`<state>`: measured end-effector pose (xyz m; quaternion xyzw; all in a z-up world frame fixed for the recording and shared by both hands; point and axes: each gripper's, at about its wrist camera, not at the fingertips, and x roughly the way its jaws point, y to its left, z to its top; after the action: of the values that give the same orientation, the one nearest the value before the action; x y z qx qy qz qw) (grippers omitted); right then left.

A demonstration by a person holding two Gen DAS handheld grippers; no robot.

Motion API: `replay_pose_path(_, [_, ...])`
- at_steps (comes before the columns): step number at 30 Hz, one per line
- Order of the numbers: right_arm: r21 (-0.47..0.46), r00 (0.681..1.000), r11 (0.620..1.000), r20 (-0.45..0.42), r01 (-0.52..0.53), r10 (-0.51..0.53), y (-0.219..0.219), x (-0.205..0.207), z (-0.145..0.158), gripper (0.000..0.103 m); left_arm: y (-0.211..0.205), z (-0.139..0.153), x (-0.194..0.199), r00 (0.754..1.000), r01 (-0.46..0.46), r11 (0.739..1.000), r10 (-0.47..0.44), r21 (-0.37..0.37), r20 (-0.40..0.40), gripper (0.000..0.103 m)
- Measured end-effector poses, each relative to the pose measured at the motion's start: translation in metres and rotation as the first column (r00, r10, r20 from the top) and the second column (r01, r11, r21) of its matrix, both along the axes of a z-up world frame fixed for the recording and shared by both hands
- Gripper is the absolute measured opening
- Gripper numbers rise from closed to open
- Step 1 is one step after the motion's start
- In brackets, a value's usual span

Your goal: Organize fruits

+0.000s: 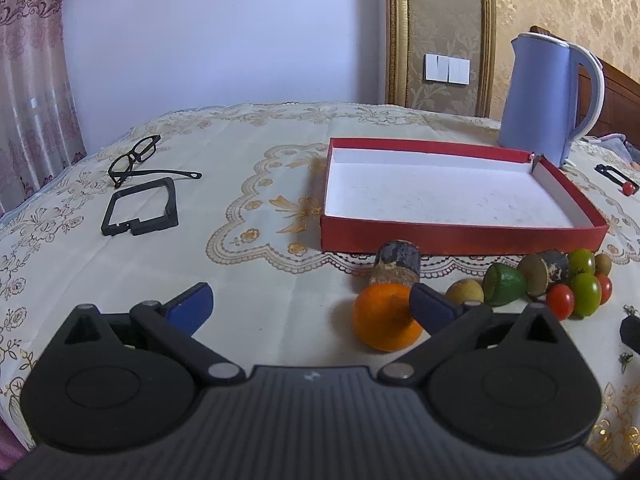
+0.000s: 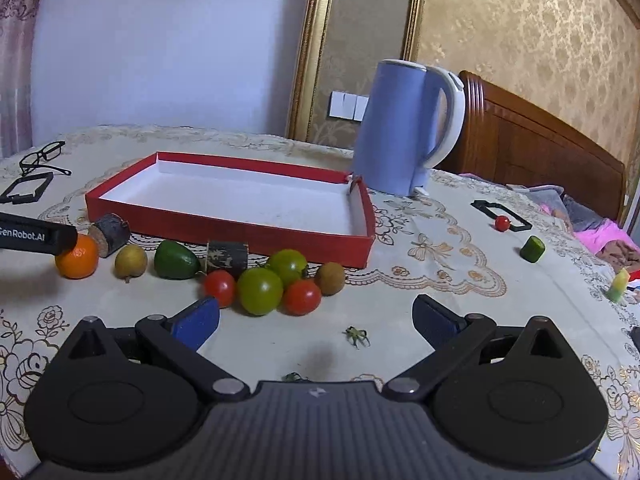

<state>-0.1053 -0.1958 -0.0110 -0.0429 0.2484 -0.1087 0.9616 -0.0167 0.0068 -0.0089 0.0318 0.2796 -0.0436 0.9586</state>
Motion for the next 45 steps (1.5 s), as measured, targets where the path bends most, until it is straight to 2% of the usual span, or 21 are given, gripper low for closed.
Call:
replay_pose_path(31, [0.032,1.0,0.999,0.005,0.013,-0.013,-0.003,0.003,-0.002,0.103,-0.004,-0.006,0.002,1.0,0.029,1.0,-0.029,-0.007,-0.005,0.103])
replay_pose_path(45, [0.044,0.998,0.997,0.007,0.057,-0.057,-0.013,0.011,-0.002,0.103,-0.012,-0.016,0.009,0.998,0.057,0.998,-0.058,-0.004,-0.031,0.103])
